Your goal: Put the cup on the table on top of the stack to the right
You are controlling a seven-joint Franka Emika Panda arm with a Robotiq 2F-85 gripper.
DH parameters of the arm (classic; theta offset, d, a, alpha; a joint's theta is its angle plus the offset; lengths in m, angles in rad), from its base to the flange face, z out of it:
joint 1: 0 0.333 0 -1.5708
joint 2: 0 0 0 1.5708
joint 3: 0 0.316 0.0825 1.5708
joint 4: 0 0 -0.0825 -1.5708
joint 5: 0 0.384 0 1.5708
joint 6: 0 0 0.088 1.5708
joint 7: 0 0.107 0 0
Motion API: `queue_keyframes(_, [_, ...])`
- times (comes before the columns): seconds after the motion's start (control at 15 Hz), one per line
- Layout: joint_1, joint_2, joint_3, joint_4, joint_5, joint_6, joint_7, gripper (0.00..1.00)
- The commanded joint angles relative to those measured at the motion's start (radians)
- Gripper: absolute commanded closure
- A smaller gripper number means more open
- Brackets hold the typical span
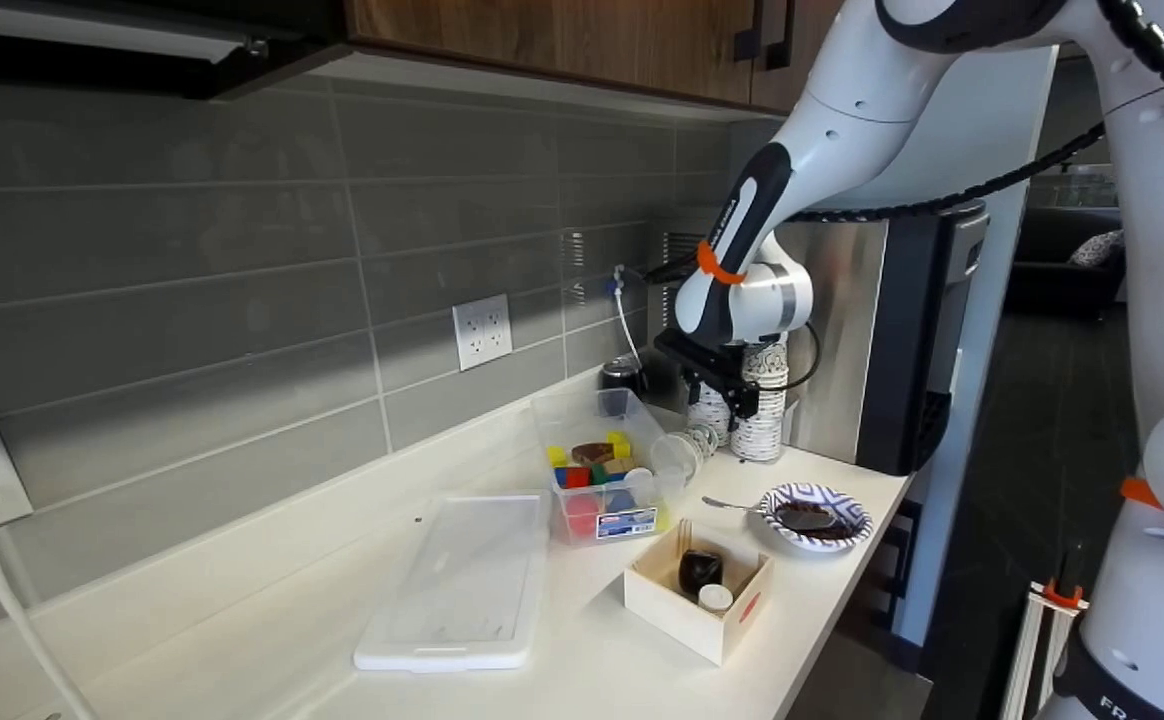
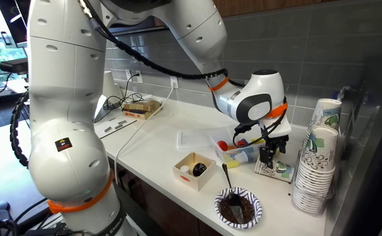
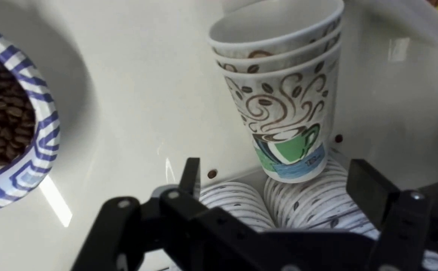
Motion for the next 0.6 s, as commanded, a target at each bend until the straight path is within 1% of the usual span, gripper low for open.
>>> queue_keyframes(0.0, [0.099,0.087,-0.083,0.055,0.002,0.036,0.188,0.00])
queue_keyframes(0.07, [0.117,0.101,-0.093,0.062,0.002,0.032,0.219,0.00])
queue_keyframes(0.2, [0.120,0.121,-0.075,0.082,0.021,-0.008,0.236,0.00])
queue_keyframes(0.27, [0.113,0.128,-0.058,0.093,0.028,-0.022,0.231,0.00])
queue_keyframes(0.53, [0.095,0.155,-0.032,0.141,0.026,-0.064,0.213,0.00])
